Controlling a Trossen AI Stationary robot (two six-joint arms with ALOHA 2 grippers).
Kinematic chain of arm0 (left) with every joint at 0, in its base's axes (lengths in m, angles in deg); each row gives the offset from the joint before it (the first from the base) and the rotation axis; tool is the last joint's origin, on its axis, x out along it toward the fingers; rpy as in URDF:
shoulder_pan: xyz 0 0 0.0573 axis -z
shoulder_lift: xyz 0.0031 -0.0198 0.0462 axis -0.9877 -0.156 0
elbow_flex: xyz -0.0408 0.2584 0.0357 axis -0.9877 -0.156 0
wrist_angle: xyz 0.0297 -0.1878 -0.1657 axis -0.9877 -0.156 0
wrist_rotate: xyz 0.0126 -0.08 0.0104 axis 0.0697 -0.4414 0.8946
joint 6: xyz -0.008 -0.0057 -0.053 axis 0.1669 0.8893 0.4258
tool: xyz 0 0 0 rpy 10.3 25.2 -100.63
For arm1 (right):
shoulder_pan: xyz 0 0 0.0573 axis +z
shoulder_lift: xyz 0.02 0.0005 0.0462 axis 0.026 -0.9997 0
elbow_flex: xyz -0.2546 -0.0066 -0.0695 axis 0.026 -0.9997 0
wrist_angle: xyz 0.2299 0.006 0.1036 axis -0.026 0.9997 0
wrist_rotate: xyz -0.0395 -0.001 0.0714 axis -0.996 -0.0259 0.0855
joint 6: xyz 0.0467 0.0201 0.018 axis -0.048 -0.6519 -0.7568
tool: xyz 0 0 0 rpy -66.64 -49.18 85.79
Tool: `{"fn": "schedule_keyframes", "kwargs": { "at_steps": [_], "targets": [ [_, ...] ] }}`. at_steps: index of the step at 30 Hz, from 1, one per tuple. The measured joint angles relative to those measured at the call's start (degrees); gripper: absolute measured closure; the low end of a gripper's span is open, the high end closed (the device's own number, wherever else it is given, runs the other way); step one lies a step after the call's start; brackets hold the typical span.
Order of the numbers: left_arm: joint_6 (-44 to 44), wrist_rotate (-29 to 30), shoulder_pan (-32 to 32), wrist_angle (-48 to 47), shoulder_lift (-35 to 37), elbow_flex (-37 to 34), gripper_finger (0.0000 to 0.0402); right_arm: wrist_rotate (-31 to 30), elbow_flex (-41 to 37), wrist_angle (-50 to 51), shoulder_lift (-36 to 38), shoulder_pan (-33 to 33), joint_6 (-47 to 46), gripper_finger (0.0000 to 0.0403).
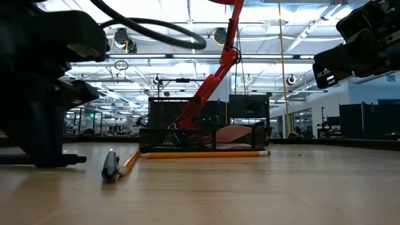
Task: Pick and place office supplies into organizer
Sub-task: Put the middle black pen into the desk organizer
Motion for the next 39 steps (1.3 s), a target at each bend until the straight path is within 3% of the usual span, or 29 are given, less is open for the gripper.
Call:
{"fn": "schedule_keyframes", "kwargs": {
  "at_steps": [4, 11, 19, 22, 25, 30, 34, 39],
  "targets": [
    [-1.0, 0.7, 0.1, -0.4, 0.3, 0.0, 0.0361, 0.0, 0.0, 0.0, -0.1, 0.0, -0.5, 0.0399],
    [-1.0, 1.1, 0.2, -0.7, 0.5, 0.0, 0.0394, 0.0, 0.0, 0.0, -0.1, 0.0, -0.6, 0.0399],
    [-6.8, 3.0, 0.4, 4.5, 5.6, 0.4, 0.037, 0.0, 0.0, 0.0, -0.1, 0.0, -0.6, 0.0398],
    [-13.0, 7.4, 0.4, 6.9, 10.0, 0.5, 0.0375, 0.0, 0.0, -0.6, -0.3, 0.0, -0.6, 0.0399],
    [-21.9, 15.6, 0.3, 11.3, 14.7, 0.5, 0.0387, -0.1, 0.0, -0.5, -0.4, 0.0, -0.6, 0.0399],
    [-41.0, 25.9, -2.5, 24.8, 18.9, 0.6, 0.0388, -0.1, 0.0, -0.8, -0.8, 0.0, -0.6, 0.0399],
    [-50.9, 25.0, -8.5, 34.0, 19.0, 0.6, 0.0373, -0.1, 0.0, -0.8, -1.0, 0.0, -0.6, 0.0399],
    [-50.6, 16.8, -19.1, 36.8, 16.6, 0.3, 0.038, -0.1, 0.0, -0.7, -1.0, 0.0, -0.6, 0.0399]
  ]
}}
